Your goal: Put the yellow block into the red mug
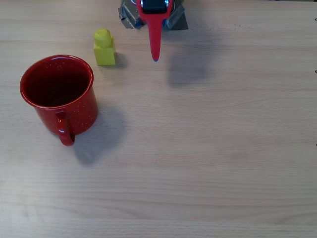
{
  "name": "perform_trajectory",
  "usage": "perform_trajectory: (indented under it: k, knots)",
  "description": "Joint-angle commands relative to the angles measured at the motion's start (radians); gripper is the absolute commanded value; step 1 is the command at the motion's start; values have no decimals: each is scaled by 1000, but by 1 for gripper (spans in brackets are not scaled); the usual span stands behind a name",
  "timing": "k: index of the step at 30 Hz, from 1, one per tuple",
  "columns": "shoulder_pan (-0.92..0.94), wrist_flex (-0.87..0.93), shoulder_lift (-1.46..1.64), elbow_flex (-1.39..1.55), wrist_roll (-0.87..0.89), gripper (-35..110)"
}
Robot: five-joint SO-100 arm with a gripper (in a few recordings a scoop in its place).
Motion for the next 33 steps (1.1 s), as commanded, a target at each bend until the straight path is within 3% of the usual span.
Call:
perform_trajectory:
  k: [1,27,33]
  knots:
    - [-12,17,20,-17,14,0]
    - [-18,20,20,-20,5,0]
    - [-25,0,-83,-137,28,0]
